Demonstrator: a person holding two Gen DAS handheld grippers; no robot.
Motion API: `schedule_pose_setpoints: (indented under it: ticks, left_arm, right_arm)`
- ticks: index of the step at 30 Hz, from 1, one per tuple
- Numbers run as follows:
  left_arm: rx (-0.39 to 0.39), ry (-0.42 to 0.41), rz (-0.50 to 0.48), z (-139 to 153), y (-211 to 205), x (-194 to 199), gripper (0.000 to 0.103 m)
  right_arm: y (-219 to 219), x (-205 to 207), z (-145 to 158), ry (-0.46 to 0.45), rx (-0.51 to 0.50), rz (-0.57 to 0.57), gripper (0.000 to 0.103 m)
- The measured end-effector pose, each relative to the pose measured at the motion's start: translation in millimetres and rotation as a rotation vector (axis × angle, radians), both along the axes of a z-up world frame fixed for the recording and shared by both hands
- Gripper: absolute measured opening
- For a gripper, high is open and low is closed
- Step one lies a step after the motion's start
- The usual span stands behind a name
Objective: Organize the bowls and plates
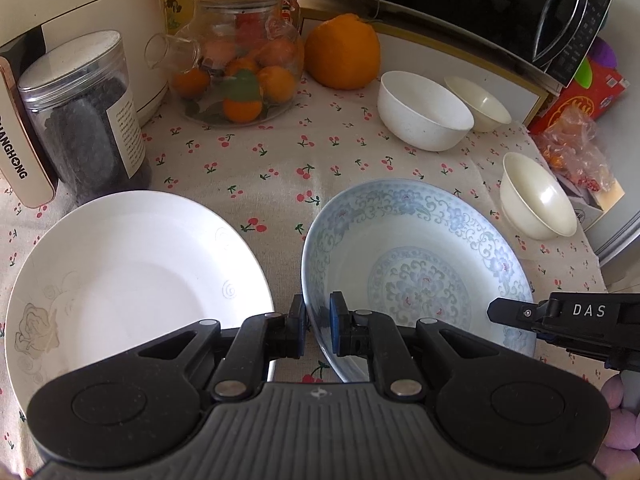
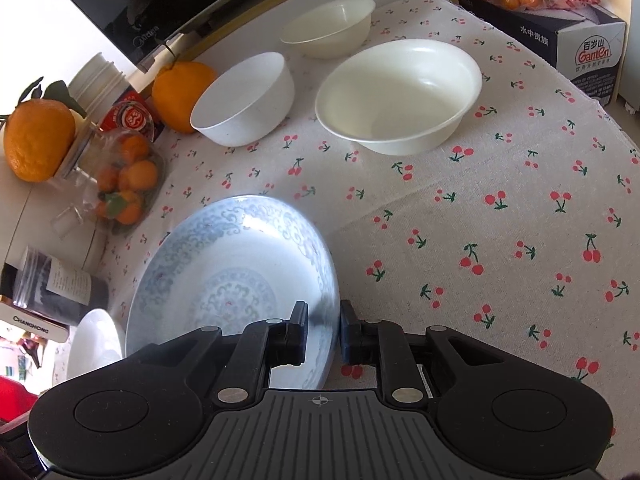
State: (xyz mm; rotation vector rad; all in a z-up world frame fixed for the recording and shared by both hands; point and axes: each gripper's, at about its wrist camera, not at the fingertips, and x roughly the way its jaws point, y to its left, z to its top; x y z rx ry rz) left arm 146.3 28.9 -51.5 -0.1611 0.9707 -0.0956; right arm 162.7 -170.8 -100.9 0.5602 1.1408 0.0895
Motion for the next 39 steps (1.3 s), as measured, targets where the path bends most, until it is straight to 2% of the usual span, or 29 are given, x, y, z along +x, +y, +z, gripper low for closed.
schedule_pose_setpoints:
  ticks: [5, 9, 11, 12, 13, 15, 18, 20, 23, 29, 32, 39]
  left_arm:
    - [-0.005, 0.009, 0.011, 2, -1, -1, 0.014]
    - [-0.007, 0.003, 0.022, 7, -2, -4, 0.027]
    - [-0.020, 0.004, 0.024, 9, -2, -5, 0.033]
    - [-0.028, 0.004, 0.024, 10, -2, -5, 0.035]
    - [-0.034, 0.004, 0.023, 11, -2, -6, 0.038]
    - [-0.041, 0.000, 0.014, 14, -4, -8, 0.046]
    - [-0.048, -0.016, -0.003, 19, -8, -12, 0.061]
    - [-0.034, -0.035, -0.007, 24, -12, -16, 0.084]
    - [0.029, -0.085, -0.028, 32, -19, -23, 0.094]
    - [0.065, -0.106, -0.076, 37, -26, -34, 0.101]
    - [0.062, -0.101, -0.085, 39, -25, -41, 0.102]
    - [0.087, -0.095, -0.111, 40, -20, -61, 0.102]
  right_arm:
    - [-2, 1, 0, 0.011, 0.021, 0.009, 0.020]
    - [0, -1, 6, -0.003, 0.028, 0.048, 0.033]
    - [1, -2, 9, -0.015, 0.030, 0.065, 0.043]
    - [2, -3, 11, -0.018, 0.029, 0.070, 0.054]
    - [2, -4, 13, -0.019, 0.030, 0.073, 0.065]
    - [0, -4, 17, -0.026, 0.042, 0.071, 0.073]
    - [-6, -5, 21, -0.030, 0.063, 0.064, 0.078]
    - [-11, -5, 24, -0.032, 0.072, 0.049, 0.086]
    - [-16, -6, 27, -0.031, 0.097, 0.035, 0.088]
    - [-20, -12, 39, -0.055, 0.121, 0.046, 0.089]
    - [-18, -17, 44, -0.071, 0.120, 0.062, 0.094]
    - [-9, -30, 57, -0.115, 0.101, 0.134, 0.094]
